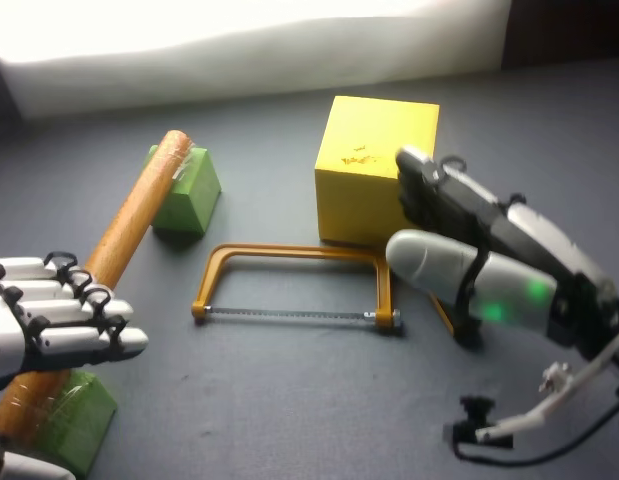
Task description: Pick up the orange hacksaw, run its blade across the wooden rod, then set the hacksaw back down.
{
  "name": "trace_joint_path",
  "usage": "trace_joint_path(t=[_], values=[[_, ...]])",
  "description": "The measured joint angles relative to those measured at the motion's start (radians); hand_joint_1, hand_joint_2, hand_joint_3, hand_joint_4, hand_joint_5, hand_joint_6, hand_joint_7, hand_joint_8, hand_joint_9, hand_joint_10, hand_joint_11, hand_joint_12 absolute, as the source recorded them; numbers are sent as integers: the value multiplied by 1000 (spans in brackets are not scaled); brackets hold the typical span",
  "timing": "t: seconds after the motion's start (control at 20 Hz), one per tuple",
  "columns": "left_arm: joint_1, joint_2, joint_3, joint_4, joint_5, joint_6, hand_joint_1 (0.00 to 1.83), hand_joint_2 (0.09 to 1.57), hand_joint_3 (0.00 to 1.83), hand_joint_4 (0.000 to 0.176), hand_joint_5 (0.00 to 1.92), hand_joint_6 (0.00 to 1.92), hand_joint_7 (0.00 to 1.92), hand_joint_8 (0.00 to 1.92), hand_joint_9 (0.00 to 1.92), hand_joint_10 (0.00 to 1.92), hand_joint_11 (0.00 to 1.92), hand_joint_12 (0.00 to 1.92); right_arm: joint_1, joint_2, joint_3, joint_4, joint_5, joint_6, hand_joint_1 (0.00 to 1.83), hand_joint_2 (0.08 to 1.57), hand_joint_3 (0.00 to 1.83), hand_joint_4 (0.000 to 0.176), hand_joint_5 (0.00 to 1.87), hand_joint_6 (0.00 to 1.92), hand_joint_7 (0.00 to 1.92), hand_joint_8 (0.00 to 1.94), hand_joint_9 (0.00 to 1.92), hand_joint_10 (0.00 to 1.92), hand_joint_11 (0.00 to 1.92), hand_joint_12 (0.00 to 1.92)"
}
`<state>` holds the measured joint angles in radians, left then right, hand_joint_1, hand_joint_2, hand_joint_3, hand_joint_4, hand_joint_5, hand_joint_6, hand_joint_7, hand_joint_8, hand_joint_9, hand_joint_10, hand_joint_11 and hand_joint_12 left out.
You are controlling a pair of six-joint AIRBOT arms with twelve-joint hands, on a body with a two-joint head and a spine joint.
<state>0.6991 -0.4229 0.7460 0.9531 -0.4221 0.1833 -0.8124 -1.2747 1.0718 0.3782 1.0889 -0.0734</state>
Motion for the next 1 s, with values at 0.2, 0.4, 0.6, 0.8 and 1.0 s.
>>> trace_joint_path(t=[0.2,0.4,0.6,0.8,1.0], values=[[16,-5,53,15,-151,7,0,1182,0,0,124,1,82,0,92,0,0,332,77,98,-7,-121,-24,27,380,940,0,0,0,0,0,0,11,2,0,418],[21,-23,117,12,-356,10,0,1186,1,0,153,7,102,4,115,5,0,329,159,196,-4,-386,-108,103,380,973,5,0,76,16,59,11,91,18,0,581],[28,-31,161,24,-467,14,129,1185,0,0,239,0,239,0,335,7,46,829,198,274,-4,-665,-142,149,466,1064,0,0,741,54,832,56,805,161,406,1160],[28,-57,203,19,-546,17,230,1256,3,0,920,115,1111,208,997,438,588,1224,236,290,48,-991,-82,124,411,1196,0,0,704,1578,914,1802,1063,1862,1144,1909],[28,-68,242,27,-603,19,418,1260,0,2,856,1846,963,1872,995,1890,1017,1904,328,275,115,-1356,23,120,341,1309,19,0,1134,1920,1327,1941,1498,1921,1677,1921]])
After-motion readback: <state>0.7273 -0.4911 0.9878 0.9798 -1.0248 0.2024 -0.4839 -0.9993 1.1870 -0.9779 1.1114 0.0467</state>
